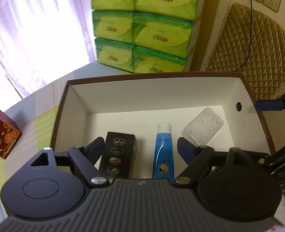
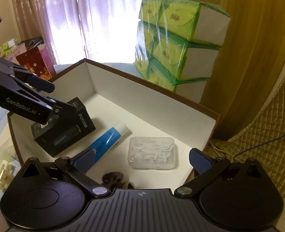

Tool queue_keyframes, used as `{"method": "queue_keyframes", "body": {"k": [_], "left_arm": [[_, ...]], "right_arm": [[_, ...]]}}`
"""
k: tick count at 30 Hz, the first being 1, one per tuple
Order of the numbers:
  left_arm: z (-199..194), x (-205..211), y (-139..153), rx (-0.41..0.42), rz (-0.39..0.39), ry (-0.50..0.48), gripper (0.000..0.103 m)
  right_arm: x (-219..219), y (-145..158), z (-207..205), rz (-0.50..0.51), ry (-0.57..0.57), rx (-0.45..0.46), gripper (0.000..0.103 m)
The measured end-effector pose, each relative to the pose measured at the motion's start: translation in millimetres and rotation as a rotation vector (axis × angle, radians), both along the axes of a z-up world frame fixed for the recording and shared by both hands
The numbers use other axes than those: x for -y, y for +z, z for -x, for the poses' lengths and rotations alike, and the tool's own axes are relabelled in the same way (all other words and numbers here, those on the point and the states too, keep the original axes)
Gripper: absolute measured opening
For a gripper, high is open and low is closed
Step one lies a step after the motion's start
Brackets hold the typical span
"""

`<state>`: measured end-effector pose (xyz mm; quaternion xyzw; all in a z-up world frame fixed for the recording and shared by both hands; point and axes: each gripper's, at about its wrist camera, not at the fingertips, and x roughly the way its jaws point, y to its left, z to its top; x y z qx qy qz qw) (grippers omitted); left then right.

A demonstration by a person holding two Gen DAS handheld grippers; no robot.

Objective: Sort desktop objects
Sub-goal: 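Lower the blue tube and floss case into the box and open both grippers, then withdraw both tools from the brown box toward the loose items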

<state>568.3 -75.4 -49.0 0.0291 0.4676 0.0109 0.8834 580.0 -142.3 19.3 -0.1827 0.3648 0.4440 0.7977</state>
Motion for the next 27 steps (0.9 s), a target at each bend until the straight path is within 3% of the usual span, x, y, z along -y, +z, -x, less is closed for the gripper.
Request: {"method": "queue_keyframes", "body": {"k": [11,27], "left_arm": [[49.2,-0.3,25.4,0.055,-0.038,0.058,0.085],[124.8,5.1,57.6,0.129,-0.005,0.128,0.087]], "right_arm": [[16.4,20.6,36.8,-0.020,-0.078,-0.004,0.101],[39.3,51.6,99.7,-0.103,-0.124,0.010,0.101]]}}
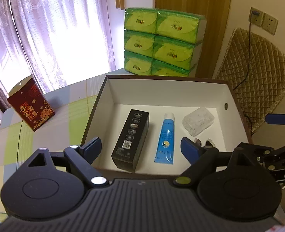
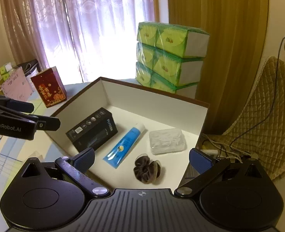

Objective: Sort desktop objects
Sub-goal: 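Withdraw both tools from the brown box toward the loose items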

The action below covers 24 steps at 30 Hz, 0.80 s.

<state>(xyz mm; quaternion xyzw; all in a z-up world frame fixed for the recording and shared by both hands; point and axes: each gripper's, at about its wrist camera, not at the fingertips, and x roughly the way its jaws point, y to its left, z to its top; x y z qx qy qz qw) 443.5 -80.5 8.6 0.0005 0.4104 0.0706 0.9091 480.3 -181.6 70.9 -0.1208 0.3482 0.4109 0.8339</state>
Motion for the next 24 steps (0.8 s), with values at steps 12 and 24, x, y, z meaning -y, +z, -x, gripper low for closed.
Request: {"method": "queue_keyframes", "body": {"k": [12,24], "left_arm": [[55.6,0.8,8.5,0.022,0.040,0.014,0.087],[98.4,-2.1,12.7,0.021,0.076,0.012,0.087]], "right_arm": [[10.3,10.9,46.2,-0.027,-0.007,0.006,0.101],[10.4,14.9,83.9,-0.050,0.040,0.006,0.101]]}}
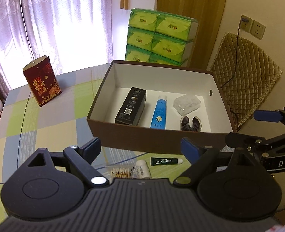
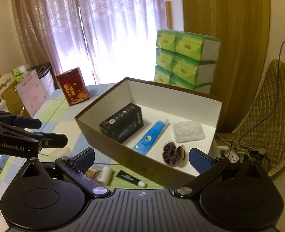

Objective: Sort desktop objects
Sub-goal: 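Withdraw both tools from the brown box toward the loose items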

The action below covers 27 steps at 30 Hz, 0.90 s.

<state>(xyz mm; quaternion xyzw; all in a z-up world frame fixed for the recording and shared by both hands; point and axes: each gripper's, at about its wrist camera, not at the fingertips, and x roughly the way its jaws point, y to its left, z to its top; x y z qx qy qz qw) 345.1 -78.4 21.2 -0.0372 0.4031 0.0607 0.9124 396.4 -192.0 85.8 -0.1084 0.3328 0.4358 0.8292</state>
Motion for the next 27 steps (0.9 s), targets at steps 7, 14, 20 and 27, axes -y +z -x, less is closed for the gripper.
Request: {"method": "queue_keyframes", "body": {"k": [7,14,20,27], "left_arm": [[17.2,-3.6,-1.5,-0.006,0.019,-0.004,0.087],[35.4,-6.4,-8.0,-0.023,0.023,0.006,0.087],[52.8,-10.2,-20.6,-0.050,0.041,0.022,0.087],[71.4,-18.3,-32.9,-0.079,0.073,0.052,0.087]], "right_arm": [[2.0,-6.6,15.3,0.010,0.019,-0.017,0.101],[5.1,-17.7,25.9,0.041,0.027,-0.027,0.101],[4.7,-28.5,32.5,0.061,0.030,-0.049,0.101],[2.9,-41.8,42.5,0.079,0.037,-0.087,0.101]]}}
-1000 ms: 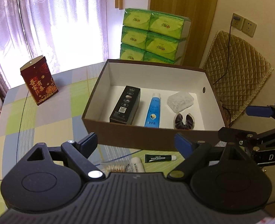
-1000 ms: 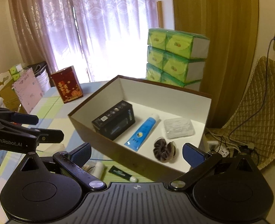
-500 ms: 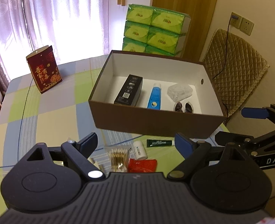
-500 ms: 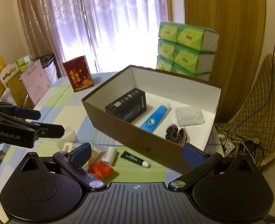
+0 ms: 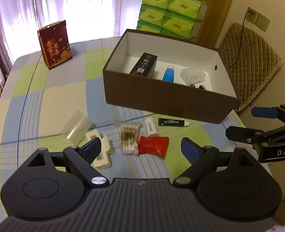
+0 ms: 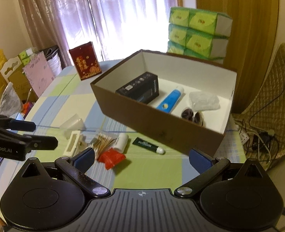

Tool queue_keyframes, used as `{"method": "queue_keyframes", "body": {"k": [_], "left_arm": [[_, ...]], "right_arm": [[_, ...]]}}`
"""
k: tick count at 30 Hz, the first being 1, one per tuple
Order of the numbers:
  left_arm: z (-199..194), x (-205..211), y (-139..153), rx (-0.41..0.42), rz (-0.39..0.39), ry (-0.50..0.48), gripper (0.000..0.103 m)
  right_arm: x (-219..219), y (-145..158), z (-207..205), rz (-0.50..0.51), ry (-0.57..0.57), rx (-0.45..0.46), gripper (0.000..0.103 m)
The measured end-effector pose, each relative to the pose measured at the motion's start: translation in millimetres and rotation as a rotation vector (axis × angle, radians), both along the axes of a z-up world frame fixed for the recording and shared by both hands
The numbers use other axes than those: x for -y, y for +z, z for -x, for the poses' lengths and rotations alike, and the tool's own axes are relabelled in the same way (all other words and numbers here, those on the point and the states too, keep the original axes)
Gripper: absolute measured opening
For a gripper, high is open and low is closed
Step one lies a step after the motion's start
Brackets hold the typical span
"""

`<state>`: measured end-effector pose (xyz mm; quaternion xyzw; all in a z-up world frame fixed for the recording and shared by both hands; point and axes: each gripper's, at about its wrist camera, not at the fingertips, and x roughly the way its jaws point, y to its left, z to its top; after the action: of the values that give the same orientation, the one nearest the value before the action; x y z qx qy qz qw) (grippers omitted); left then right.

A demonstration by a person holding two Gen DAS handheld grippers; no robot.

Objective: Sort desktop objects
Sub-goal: 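Withdraw both tools from the brown box toward the loose items, then grasp the red candy packet with the right gripper while the left gripper grasps the cream claw clip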

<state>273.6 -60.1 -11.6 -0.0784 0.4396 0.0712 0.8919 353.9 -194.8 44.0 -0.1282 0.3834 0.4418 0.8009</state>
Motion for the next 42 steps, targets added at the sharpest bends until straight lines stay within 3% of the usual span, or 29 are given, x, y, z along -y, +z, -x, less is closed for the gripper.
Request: {"method": "queue_keyframes", "body": {"k": [19,31,32,33,42], "left_arm": [[30.9,-25.8,-36.3,-0.073,0.003,0.103,0.087],[29.5,-41.8,-59.7,-0.100,0.021,0.127,0.085],[28.8,-43.3,-61.8,-0.104,0.023,0.129,0.084],[27.9,-45.0,-63.9,-0.108,0.024,0.129,0.083],[14.0,-64.7,-80.0,-0.125,0.022,0.135,0.079]], "right_arm": [[-21.1,-49.0,15.2,0.059,0.051,-0.089,0.101],[-43.3,-75.6,18.5,0.052,0.145,-0.064,0.100],[-45.5,-77.1,17.8,0.047,0.155,-0.051,0.095],[-48.0,-78.8,16.8,0.041,0.169,-0.041,0.083],[-79.1,-97.2,4.3,0.041,0.291,0.011,0.058]]}}
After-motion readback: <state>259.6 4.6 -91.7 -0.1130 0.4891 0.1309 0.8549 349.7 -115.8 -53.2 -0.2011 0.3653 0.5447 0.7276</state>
